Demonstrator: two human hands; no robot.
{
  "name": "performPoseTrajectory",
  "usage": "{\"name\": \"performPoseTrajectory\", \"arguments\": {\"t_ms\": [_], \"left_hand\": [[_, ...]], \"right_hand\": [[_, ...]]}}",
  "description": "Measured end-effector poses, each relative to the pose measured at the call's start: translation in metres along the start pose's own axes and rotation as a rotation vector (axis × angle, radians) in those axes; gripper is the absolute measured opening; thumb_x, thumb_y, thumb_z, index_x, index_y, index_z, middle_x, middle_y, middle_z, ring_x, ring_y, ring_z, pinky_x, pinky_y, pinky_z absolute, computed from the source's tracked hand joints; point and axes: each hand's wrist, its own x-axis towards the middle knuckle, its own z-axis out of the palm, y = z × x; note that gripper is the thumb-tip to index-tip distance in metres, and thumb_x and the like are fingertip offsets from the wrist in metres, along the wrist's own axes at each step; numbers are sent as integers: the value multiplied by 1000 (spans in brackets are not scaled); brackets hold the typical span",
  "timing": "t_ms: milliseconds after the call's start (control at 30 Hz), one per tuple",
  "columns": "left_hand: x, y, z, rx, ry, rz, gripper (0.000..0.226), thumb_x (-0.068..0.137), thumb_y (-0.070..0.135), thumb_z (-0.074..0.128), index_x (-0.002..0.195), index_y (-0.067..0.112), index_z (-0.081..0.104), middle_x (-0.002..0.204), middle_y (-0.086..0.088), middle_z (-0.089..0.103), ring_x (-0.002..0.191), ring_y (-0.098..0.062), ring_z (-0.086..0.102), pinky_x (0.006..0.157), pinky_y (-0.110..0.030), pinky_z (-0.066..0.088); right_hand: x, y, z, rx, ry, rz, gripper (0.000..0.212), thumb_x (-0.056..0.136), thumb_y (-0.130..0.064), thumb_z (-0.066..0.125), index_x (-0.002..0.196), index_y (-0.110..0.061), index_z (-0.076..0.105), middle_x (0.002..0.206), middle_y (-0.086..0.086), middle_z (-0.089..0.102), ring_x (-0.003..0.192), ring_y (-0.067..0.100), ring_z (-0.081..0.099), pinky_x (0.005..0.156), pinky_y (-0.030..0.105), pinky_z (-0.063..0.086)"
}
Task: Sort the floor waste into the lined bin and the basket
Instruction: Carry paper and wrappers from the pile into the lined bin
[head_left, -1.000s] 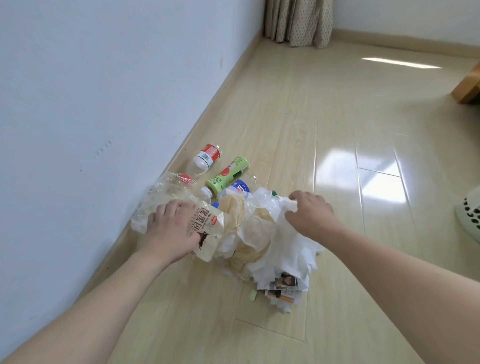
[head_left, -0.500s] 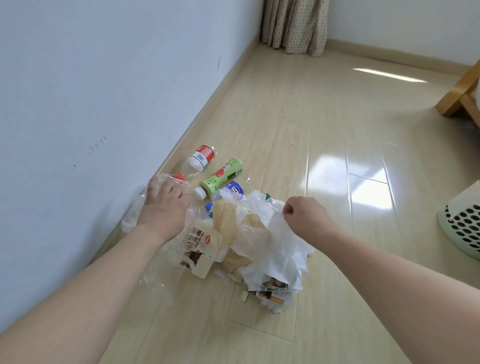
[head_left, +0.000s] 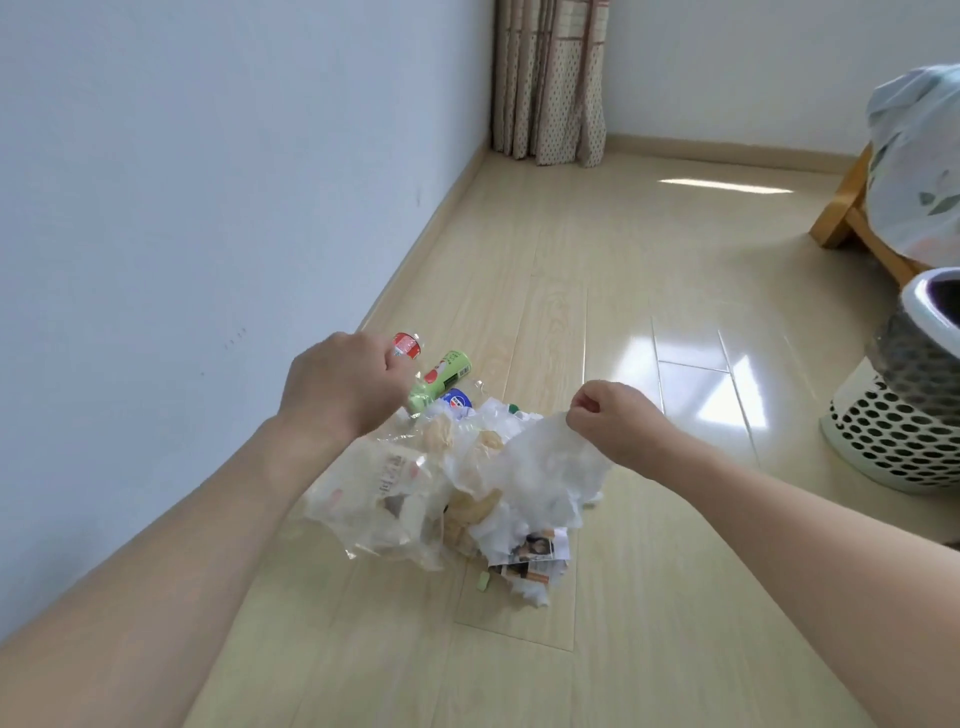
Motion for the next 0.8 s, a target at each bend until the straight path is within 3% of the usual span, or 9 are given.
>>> {"name": "performPoseTrajectory", "arguments": {"t_ms": [133,200,267,367,467,567,633,700,800], "left_hand": [[11,69,-49,141,-344,-76,31,94,15,35,65,10,44,80,-8,53,68,-26,48,57,-27,35],[9,108,-68,171,-403,6,32,90,0,37,59,7,39,71,-13,49,56,-25,44,51,-26,33],[4,148,-83,186,-355,41,25,82,-7,42,59,3,43,65,-14,50,48,-22,42,54,-25,34],[-1,191,-96,135,-82,48,3,87,4,40,86,5,42,82,-7,47,75,-25,48,69,-31,34],[-9,228,-97,109,35,117,12,95,13,34,104,6,40,96,-10,48,91,-33,50,74,-35,33],[-16,268,-87,71,142,284,11,99,15,28,96,9,37,95,-12,53,78,-31,46,68,-35,33],[-25,296,-81,-2,153,328,11,101,20,30,94,12,34,87,-9,49,77,-29,44,68,-36,33],[-36,326,-70,-66,126,364,11,101,22,33,94,14,34,82,-7,46,78,-29,42,69,-35,32],[-47,363,-45,-157,29,439,17,101,28,31,93,14,36,83,-7,57,74,-32,52,68,-37,39]], "right_hand": [[-32,3,-54,217,73,25,12,85,-15,50,82,-12,61,79,5,65,58,14,47,54,24,36],[-44,11,-81,263,104,50,13,85,-15,49,84,-12,61,85,10,68,63,17,52,59,26,41],[-57,28,-108,321,148,95,14,85,-15,48,87,-10,61,87,14,69,68,21,57,65,30,44],[-75,54,-138,142,197,129,14,87,-16,47,89,-13,60,78,-3,64,61,13,54,54,23,42],[-92,76,-159,89,196,143,14,90,-17,47,90,-13,60,72,-7,57,56,7,51,50,23,41],[-111,105,-183,196,137,224,17,90,-11,44,92,-12,61,74,-1,62,59,8,60,53,19,44],[-122,128,-196,184,27,284,18,90,-8,44,93,-9,62,80,2,67,65,12,64,62,23,46],[-137,153,-209,251,83,309,14,91,-7,47,90,-10,61,78,1,62,64,12,59,62,23,44],[-153,188,-219,263,11,369,13,94,-6,47,95,-7,60,84,5,67,70,16,65,67,28,50]]}}
